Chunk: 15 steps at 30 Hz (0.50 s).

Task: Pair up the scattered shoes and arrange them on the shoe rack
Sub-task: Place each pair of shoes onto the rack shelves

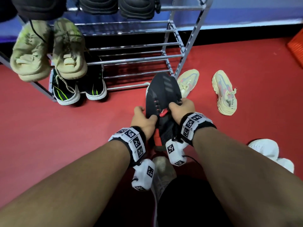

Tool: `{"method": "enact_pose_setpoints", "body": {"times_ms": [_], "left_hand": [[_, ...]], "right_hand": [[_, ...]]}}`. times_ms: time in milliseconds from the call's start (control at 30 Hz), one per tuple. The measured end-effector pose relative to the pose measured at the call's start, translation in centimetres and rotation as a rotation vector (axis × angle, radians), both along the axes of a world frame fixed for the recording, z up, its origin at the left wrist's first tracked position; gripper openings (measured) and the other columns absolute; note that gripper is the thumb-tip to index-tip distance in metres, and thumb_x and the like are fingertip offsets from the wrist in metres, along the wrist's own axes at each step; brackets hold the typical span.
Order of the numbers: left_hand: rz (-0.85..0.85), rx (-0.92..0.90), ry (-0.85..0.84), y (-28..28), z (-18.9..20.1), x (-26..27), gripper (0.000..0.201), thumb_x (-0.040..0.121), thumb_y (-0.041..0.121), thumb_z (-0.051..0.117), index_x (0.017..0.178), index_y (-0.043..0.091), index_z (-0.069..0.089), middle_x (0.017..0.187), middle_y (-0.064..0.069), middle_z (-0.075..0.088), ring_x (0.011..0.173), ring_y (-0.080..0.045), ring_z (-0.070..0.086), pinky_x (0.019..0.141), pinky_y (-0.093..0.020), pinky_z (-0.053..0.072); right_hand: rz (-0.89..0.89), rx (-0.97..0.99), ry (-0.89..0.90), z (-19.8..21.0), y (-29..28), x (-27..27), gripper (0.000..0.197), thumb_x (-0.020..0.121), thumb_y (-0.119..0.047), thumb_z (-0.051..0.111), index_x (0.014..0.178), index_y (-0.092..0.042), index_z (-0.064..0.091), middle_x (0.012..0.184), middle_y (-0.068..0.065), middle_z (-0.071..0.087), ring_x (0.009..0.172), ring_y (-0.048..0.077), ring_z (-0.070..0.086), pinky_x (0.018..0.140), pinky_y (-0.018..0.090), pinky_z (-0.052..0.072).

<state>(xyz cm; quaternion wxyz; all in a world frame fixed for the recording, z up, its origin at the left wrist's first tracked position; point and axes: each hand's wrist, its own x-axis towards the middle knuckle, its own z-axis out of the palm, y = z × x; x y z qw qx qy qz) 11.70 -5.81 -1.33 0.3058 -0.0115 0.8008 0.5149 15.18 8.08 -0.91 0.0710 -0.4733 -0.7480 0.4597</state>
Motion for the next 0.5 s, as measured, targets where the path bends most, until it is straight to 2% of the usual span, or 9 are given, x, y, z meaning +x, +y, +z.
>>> {"method": "enact_pose_setpoints", "body": {"times_ms": [33, 100, 133, 167, 233, 300, 333, 400, 500], "left_hand": [[0.029, -0.027, -0.015, -0.7, -0.3, -0.4, 0.044, 0.078, 0.035, 0.064, 0.112, 0.02, 0.04, 0.096, -0.007, 0.065, 0.086, -0.029, 0.066, 0.081, -0.042, 0.055], [0.089, -0.073, -0.07, -2.3, -1.2, -1.3, 0.043, 0.08, 0.03, 0.069, 0.11, 0.017, 0.04, 0.095, -0.006, 0.062, 0.088, -0.028, 0.064, 0.084, -0.041, 0.054], [0.108, -0.11, -0.092, -3.1, -1.9, -1.9, 0.045, 0.079, 0.029, 0.07, 0.109, 0.017, 0.04, 0.094, -0.004, 0.06, 0.087, -0.026, 0.062, 0.085, -0.039, 0.053], [0.116, -0.148, -0.11, -3.8, -2.4, -2.4, 0.048, 0.075, 0.031, 0.072, 0.107, 0.015, 0.041, 0.094, -0.003, 0.059, 0.087, -0.024, 0.061, 0.086, -0.037, 0.053], [0.143, -0.185, -0.158, -4.9, -4.9, -3.6, 0.066, 0.054, 0.044, 0.072, 0.107, 0.008, 0.053, 0.095, -0.004, 0.067, 0.085, -0.023, 0.065, 0.087, -0.038, 0.055], [0.132, -0.211, -0.174, -5.7, -6.8, -4.4, 0.08, 0.038, 0.049, 0.067, 0.108, 0.01, 0.061, 0.094, -0.007, 0.071, 0.082, -0.025, 0.069, 0.084, -0.041, 0.057], [0.118, -0.216, -0.179, -5.8, -6.7, -4.6, 0.075, 0.041, 0.045, 0.071, 0.106, 0.011, 0.062, 0.092, -0.006, 0.071, 0.081, -0.024, 0.069, 0.083, -0.039, 0.057], [0.055, -0.24, -0.171, -6.0, -5.1, -4.7, 0.044, 0.061, 0.03, 0.076, 0.1, 0.014, 0.063, 0.085, -0.004, 0.07, 0.078, -0.023, 0.069, 0.078, -0.034, 0.057], [0.025, -0.262, -0.168, -5.9, -4.8, -5.0, 0.014, 0.074, 0.017, 0.069, 0.086, 0.011, 0.066, 0.076, -0.008, 0.07, 0.071, -0.025, 0.069, 0.072, -0.036, 0.059]], "right_hand": [[0.037, -0.026, -0.003, -0.5, -0.8, -0.7, 0.013, 0.077, -0.024, 0.064, 0.078, -0.011, 0.063, 0.064, -0.001, 0.061, 0.062, 0.02, 0.062, 0.062, 0.03, 0.046], [0.09, -0.115, -0.011, -1.5, -1.9, -1.7, 0.029, 0.072, -0.041, 0.069, 0.085, -0.017, 0.06, 0.076, 0.001, 0.066, 0.074, 0.026, 0.067, 0.074, 0.038, 0.056], [0.096, -0.135, -0.028, -2.1, -2.1, -2.1, 0.036, 0.069, -0.05, 0.069, 0.087, -0.02, 0.058, 0.082, 0.002, 0.067, 0.078, 0.027, 0.068, 0.078, 0.039, 0.057], [0.113, -0.103, -0.067, -2.4, -1.9, -2.3, 0.038, 0.071, -0.053, 0.067, 0.089, -0.02, 0.058, 0.086, 0.003, 0.067, 0.082, 0.028, 0.067, 0.078, 0.035, 0.054], [0.186, 0.098, -0.248, -2.9, -1.2, -2.1, 0.032, 0.082, -0.044, 0.063, 0.096, -0.016, 0.057, 0.095, 0.004, 0.061, 0.093, 0.029, 0.06, 0.076, 0.028, 0.043], [0.215, 0.238, -0.402, -3.1, -0.6, -1.6, 0.029, 0.082, -0.042, 0.063, 0.094, -0.019, 0.052, 0.11, 0.007, 0.054, 0.102, 0.031, 0.053, 0.081, 0.032, 0.042], [0.226, 0.201, -0.429, -3.4, -0.4, -1.4, 0.031, 0.081, -0.044, 0.064, 0.091, -0.019, 0.051, 0.113, 0.009, 0.055, 0.099, 0.03, 0.054, 0.081, 0.033, 0.043], [0.266, -0.011, -0.414, -4.2, -0.7, -1.5, 0.038, 0.078, -0.05, 0.07, 0.086, -0.015, 0.058, 0.108, 0.013, 0.066, 0.087, 0.026, 0.063, 0.077, 0.031, 0.047], [0.351, -0.13, -0.494, -5.2, -1.4, -2.2, 0.054, 0.068, -0.049, 0.079, 0.102, -0.009, 0.068, 0.098, 0.007, 0.07, 0.087, 0.026, 0.066, 0.079, 0.032, 0.052]]}}
